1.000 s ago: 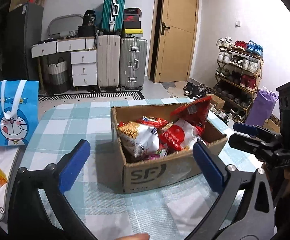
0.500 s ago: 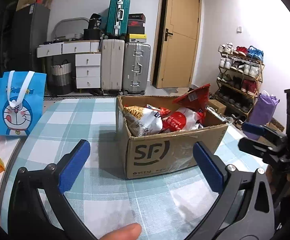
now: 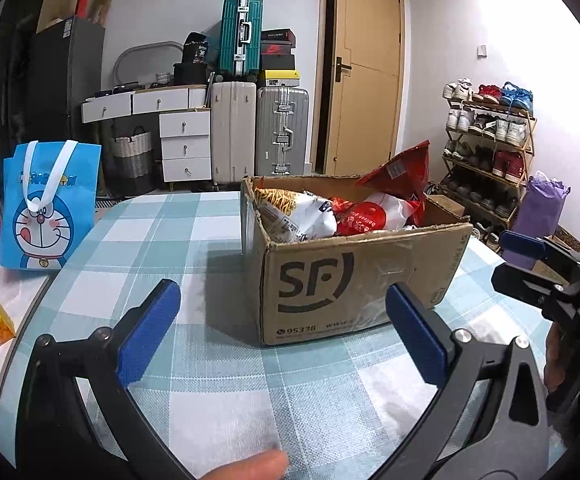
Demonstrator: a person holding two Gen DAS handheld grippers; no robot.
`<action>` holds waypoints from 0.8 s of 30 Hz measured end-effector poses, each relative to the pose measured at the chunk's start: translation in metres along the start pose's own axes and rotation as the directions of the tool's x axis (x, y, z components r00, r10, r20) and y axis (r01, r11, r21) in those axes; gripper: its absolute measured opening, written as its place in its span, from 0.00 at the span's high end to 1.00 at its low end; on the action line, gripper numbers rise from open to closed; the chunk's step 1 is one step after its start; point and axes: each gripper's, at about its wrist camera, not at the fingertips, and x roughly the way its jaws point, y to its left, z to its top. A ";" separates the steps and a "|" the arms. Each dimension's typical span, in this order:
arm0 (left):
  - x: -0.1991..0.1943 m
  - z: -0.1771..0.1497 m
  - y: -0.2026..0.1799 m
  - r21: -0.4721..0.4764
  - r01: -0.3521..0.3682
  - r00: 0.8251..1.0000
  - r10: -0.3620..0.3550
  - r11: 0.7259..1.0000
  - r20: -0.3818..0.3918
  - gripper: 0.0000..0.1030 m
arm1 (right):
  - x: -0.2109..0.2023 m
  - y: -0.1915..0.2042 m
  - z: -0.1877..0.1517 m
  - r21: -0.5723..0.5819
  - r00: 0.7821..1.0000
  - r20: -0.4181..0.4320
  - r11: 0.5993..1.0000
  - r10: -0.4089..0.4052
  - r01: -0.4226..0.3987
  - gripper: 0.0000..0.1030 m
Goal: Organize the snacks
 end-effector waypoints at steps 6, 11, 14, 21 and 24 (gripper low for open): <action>0.006 -0.004 0.003 -0.010 -0.007 1.000 0.008 1.000 0.009 0.00 | 0.000 -0.002 -0.004 0.008 1.000 0.013 1.000 0.014 -0.014 0.00; 0.007 -0.005 0.004 -0.009 -0.004 1.000 0.004 1.000 0.011 0.00 | -0.001 -0.001 -0.005 0.001 0.999 0.031 1.000 0.008 -0.008 0.00; 0.006 -0.005 0.004 -0.012 -0.007 1.000 0.007 1.000 0.011 0.00 | -0.002 0.000 -0.006 -0.006 0.999 0.037 1.000 -0.001 0.001 0.00; 0.005 -0.004 0.004 -0.012 -0.010 1.000 0.011 1.000 0.018 0.00 | -0.009 0.000 -0.008 -0.006 0.997 0.070 1.000 -0.016 0.017 0.00; 0.005 -0.005 0.005 -0.014 -0.012 1.000 0.012 1.000 0.017 0.00 | -0.012 0.001 -0.008 -0.009 0.996 0.090 1.000 -0.023 0.023 0.00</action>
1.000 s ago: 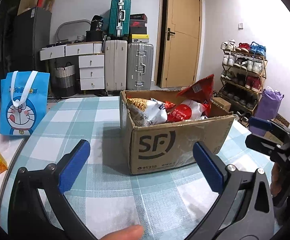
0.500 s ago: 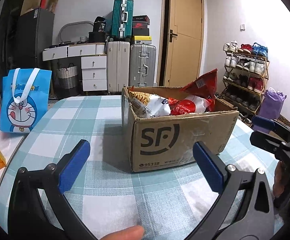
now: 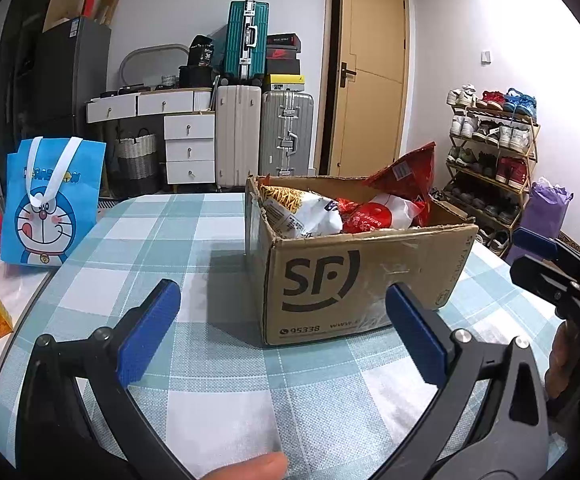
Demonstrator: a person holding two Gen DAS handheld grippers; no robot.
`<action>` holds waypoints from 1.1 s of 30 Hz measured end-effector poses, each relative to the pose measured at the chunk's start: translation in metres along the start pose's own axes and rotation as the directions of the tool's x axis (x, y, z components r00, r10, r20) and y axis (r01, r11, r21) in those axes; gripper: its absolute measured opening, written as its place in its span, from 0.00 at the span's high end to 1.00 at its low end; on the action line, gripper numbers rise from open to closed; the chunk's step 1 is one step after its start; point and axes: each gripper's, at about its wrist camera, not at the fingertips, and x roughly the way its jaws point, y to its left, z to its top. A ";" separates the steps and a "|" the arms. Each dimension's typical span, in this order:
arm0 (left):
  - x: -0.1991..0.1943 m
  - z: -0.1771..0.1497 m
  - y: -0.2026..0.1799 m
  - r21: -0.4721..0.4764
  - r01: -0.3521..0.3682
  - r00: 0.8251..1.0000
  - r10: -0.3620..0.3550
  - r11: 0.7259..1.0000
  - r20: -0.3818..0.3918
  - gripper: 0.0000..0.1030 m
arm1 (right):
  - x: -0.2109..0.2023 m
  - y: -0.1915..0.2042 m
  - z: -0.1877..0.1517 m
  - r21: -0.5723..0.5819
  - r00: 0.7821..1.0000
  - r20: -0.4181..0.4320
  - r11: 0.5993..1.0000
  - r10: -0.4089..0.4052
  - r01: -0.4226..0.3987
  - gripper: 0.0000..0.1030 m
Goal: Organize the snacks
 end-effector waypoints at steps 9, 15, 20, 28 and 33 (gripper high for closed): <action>-0.001 -0.001 0.000 0.000 0.000 1.000 0.000 1.000 -0.005 0.00 | 0.000 0.007 -0.002 -0.032 1.000 0.006 0.999 -0.016 0.016 0.00; -0.001 0.000 -0.002 0.000 0.002 1.000 -0.002 1.000 -0.004 0.00 | 0.000 0.007 -0.002 -0.032 1.000 0.004 0.999 -0.015 0.015 0.00; 0.000 0.000 -0.004 0.003 0.005 1.000 -0.005 1.000 -0.002 0.00 | 0.000 0.007 -0.002 -0.030 1.000 0.005 0.999 -0.015 0.015 0.00; 0.001 0.000 -0.004 0.001 0.005 1.000 -0.005 1.000 -0.002 0.00 | 0.000 0.007 -0.002 -0.029 1.000 0.005 0.999 -0.015 0.015 0.00; 0.000 -0.001 -0.003 0.001 0.005 1.000 -0.005 1.000 -0.002 0.00 | 0.000 0.007 -0.002 -0.030 1.000 0.004 0.999 -0.015 0.015 0.00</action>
